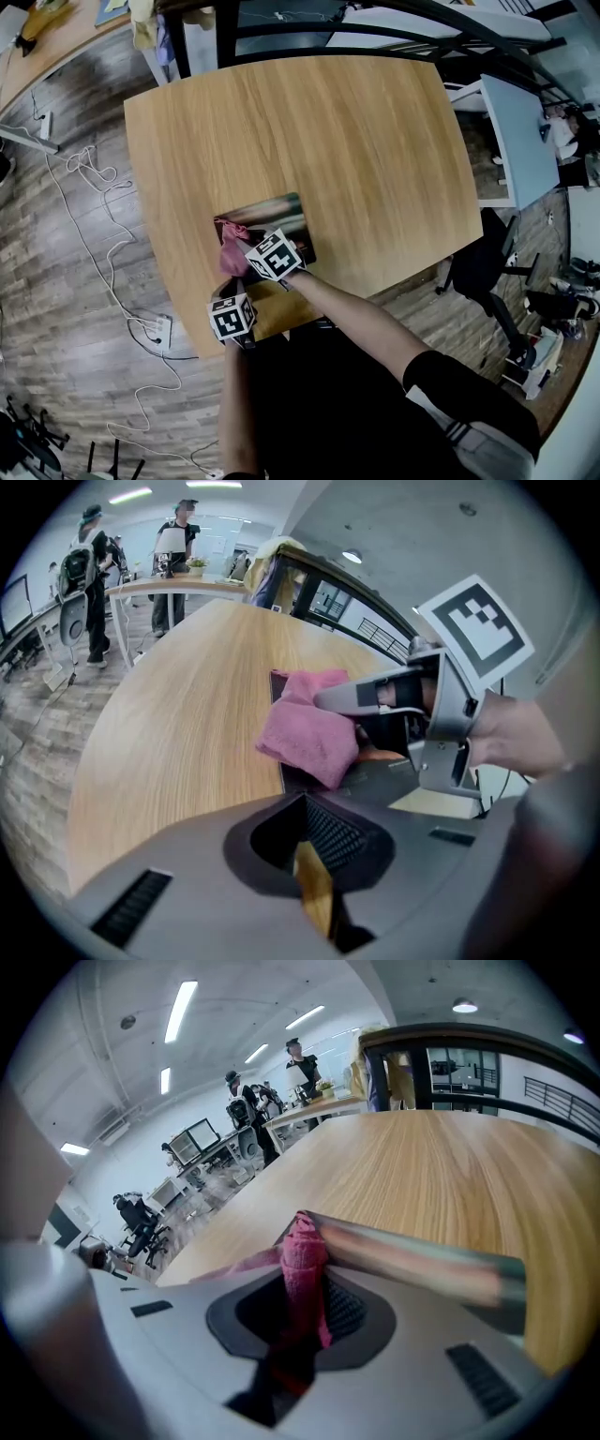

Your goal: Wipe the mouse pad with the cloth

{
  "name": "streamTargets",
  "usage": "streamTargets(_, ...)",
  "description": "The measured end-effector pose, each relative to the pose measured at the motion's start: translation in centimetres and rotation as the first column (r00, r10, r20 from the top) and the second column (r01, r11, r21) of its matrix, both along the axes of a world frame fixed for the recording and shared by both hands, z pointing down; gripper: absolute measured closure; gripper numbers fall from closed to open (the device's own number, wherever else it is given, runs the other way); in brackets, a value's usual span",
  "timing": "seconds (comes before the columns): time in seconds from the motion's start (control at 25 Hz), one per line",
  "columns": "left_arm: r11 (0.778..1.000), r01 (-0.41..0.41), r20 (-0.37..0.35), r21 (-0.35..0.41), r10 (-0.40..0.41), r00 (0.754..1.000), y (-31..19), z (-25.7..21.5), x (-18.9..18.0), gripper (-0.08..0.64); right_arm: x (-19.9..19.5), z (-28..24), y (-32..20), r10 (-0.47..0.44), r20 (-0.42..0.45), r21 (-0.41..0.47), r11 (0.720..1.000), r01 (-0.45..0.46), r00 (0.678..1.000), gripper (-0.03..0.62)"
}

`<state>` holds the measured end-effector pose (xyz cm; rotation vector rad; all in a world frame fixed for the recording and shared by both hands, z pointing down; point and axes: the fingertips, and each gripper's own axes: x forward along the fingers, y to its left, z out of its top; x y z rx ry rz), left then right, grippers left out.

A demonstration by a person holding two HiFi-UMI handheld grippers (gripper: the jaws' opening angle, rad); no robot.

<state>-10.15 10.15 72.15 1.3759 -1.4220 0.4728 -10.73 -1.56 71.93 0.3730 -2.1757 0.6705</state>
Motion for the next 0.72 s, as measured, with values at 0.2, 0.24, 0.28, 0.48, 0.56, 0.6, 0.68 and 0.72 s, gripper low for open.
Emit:
streamTargets(0.2, 1.000, 0.005, -0.003, -0.002, -0.005, 1.000, 0.0, 0.1, 0.0, 0.537, 2.1, 0.1, -1.2, 0.003, -0.018, 0.029, 1.000, -0.003, 1.000, 0.520)
streamTargets(0.24, 1.000, 0.005, -0.001, -0.004, -0.005, 1.000, 0.0, 0.1, 0.0, 0.537, 2.6, 0.2, -1.4, 0.007, -0.020, 0.033, 0.999, -0.007, 1.000, 0.520)
streamTargets(0.28, 1.000, 0.006, 0.000, -0.006, -0.006, 1.000, 0.0, 0.1, -0.1, 0.537, 3.1, 0.2, -1.6, 0.014, -0.022, 0.036, 0.999, -0.013, 1.000, 0.520)
streamTargets(0.48, 1.000, 0.011, 0.005, -0.011, -0.011, 1.000, 0.0, 0.0, -0.2, 0.537, 5.6, 0.1, -3.0, 0.047, -0.030, 0.053, 0.998, -0.045, 0.998, 0.520)
streamTargets(0.56, 1.000, 0.010, 0.007, -0.013, -0.010, 1.000, 0.0, 0.0, -0.3, 0.537, 6.6, 0.1, -3.5, 0.055, -0.036, 0.064, 0.997, -0.053, 0.998, 0.520)
streamTargets(0.6, 1.000, 0.010, 0.007, -0.015, -0.009, 1.000, 0.0, 0.1, -0.3, 0.537, 7.1, 0.2, -3.7, 0.060, -0.039, 0.068, 0.996, -0.057, 0.997, 0.520)
streamTargets(0.68, 1.000, 0.011, 0.008, -0.021, -0.011, 1.000, 0.1, 0.1, -0.3, 0.537, 8.2, 0.3, -4.2, 0.070, -0.043, 0.076, 0.995, -0.067, 0.997, 0.520)
streamTargets(0.72, 1.000, 0.012, 0.009, -0.024, -0.011, 1.000, 0.1, 0.1, -0.3, 0.537, 8.7, 0.3, -4.5, 0.076, -0.044, 0.080, 0.994, -0.072, 0.996, 0.520)
